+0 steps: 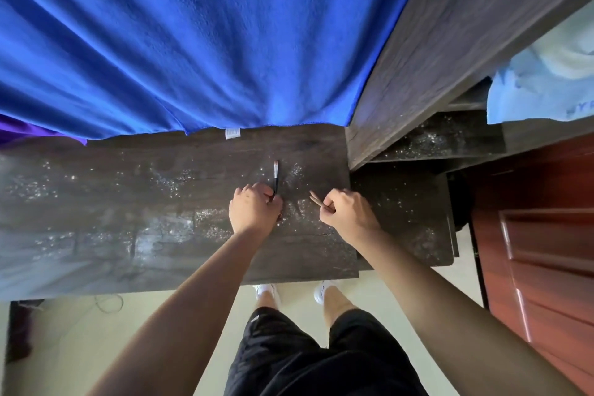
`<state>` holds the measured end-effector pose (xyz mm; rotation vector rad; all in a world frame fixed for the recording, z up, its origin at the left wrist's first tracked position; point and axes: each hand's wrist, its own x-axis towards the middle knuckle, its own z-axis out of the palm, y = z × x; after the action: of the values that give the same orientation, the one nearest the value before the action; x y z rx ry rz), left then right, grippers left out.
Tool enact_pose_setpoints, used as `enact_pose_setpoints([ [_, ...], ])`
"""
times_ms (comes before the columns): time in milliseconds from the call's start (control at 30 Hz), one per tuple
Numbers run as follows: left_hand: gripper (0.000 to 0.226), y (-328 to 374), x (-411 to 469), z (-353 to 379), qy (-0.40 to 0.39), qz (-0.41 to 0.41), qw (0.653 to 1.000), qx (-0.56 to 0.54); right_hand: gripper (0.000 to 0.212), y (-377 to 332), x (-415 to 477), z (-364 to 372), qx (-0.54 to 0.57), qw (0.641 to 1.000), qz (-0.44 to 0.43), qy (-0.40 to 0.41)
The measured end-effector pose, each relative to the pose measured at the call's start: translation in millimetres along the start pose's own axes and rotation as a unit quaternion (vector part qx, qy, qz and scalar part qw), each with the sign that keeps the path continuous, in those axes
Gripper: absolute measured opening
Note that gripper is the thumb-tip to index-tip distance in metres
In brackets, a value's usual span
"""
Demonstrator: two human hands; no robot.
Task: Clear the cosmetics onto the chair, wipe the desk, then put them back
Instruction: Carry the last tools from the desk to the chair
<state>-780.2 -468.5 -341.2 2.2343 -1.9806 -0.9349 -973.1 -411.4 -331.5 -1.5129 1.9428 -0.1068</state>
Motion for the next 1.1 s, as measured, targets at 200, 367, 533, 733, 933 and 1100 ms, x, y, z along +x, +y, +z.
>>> enact_pose_setpoints([
  [200, 0.004, 3, -9, -10, 0.000, -0.055, 0.997, -0.055, 0.018, 4, -2, 0, 0.046, 0.999, 0.027, 0.011],
  [367, 0.006, 3, -24, -39, 0.048, -0.020, 0.996, -0.067, 0.013, -1, -5, -12, 0.101, 0.992, 0.021, 0.067],
  [533, 0.012, 16, -34, -78, 0.084, 0.042, 0.991, -0.095, 0.011, -15, -19, -42, 0.136, 0.983, 0.039, 0.117],
  [733, 0.020, 39, -46, -99, 0.057, 0.175, 0.975, -0.129, 0.010, -17, -76, -60, 0.156, 0.949, 0.106, 0.252],
  [933, 0.014, 63, -95, -81, -0.072, 0.302, 0.939, -0.146, 0.007, -2, -203, -30, 0.242, 0.846, 0.252, 0.404],
  [1100, 0.021, 100, -175, -55, -0.164, 0.410, 0.888, -0.130, 0.027, 7, -343, -1, 0.268, 0.710, 0.334, 0.559],
])
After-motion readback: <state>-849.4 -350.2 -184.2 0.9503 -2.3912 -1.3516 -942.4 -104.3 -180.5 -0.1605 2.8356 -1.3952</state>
